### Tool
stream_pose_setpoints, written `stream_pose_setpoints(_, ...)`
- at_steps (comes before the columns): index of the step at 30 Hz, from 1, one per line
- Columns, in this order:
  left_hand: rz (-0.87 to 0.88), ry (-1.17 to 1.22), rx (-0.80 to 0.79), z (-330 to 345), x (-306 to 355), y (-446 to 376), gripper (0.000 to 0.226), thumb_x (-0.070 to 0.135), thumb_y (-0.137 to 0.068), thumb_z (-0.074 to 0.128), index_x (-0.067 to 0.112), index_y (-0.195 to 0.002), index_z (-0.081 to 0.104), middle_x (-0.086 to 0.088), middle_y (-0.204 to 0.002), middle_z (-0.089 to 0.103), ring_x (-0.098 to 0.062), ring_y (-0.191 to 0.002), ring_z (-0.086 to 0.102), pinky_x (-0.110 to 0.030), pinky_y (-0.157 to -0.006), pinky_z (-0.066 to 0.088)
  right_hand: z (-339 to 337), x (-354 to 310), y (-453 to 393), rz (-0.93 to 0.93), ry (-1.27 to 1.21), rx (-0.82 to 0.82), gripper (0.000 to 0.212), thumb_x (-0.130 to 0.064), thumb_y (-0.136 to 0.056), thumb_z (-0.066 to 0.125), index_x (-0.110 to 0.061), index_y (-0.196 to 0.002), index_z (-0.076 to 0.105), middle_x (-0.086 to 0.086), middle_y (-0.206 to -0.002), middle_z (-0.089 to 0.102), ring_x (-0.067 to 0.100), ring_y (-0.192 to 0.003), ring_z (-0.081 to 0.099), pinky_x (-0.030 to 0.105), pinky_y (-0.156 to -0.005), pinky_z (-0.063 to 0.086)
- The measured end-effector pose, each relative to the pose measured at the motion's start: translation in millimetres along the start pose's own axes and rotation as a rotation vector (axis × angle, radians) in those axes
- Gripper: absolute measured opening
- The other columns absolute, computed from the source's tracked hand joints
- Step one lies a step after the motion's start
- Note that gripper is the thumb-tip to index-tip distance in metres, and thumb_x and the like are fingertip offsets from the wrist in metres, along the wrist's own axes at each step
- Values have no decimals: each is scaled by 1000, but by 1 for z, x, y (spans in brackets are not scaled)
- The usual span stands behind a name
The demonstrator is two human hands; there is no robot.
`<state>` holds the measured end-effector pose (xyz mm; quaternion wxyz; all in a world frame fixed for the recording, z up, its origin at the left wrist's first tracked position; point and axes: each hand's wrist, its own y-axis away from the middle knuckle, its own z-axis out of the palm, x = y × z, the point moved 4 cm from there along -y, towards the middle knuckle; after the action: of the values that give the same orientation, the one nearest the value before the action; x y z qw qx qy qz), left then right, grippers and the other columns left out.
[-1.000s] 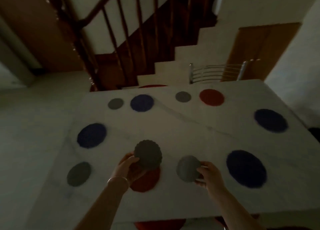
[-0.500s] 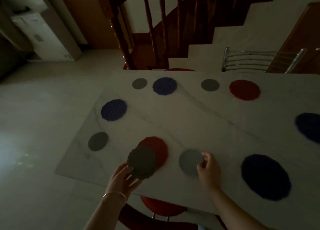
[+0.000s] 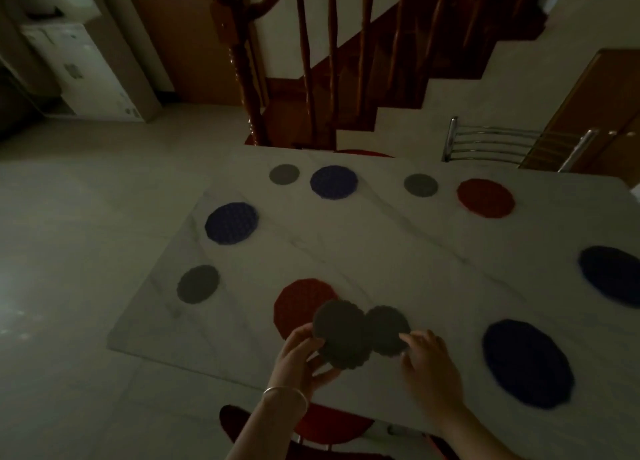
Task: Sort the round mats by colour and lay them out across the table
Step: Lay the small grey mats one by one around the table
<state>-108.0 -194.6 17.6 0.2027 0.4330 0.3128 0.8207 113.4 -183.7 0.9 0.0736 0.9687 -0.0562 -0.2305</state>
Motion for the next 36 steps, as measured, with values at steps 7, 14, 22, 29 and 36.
stream_pose_setpoints(7,-94,-183,-227,106,-48,-19,20,9,-76,70,14,-96,70,-17,-102,70,-33,-88,71,-40,-64,57,-76,44,23,238,-726,84,23,-44,-87,58,-32,-106,61,-15,-95,68,1,-88,65,19,-74,51)
stream_pose_setpoints(14,-93,-327,-346,232,-108,-17,13,10,-82,67,19,-90,68,-8,-86,73,-28,-81,70,-38,-61,57,-142,171,19,497,-953,263,24,-16,-69,82,-18,-80,61,3,-76,69,14,-66,66,14,-43,47)
stream_pose_setpoints(22,-50,-286,-204,335,-201,-21,19,2,-86,57,17,-92,67,-9,-76,74,-26,-66,71,-37,-51,58,-182,309,21,509,-1045,157,22,-15,-77,76,-14,-79,54,10,-77,65,17,-50,65,40,-54,58)
stream_pose_setpoints(29,5,-235,-105,381,-257,15,28,-3,-83,56,21,-90,70,-5,-87,75,-25,-78,73,-40,-63,58,-229,373,38,479,-1081,102,22,-14,-76,76,-14,-78,54,11,-82,63,24,-70,67,33,-54,55)
stream_pose_setpoints(36,75,-177,-4,379,-262,31,27,-2,-87,55,21,-91,70,-6,-86,74,-25,-79,72,-38,-61,58,-238,400,43,519,-1250,76,20,-7,-73,78,-9,-75,59,12,-80,64,25,-70,66,30,-56,55)
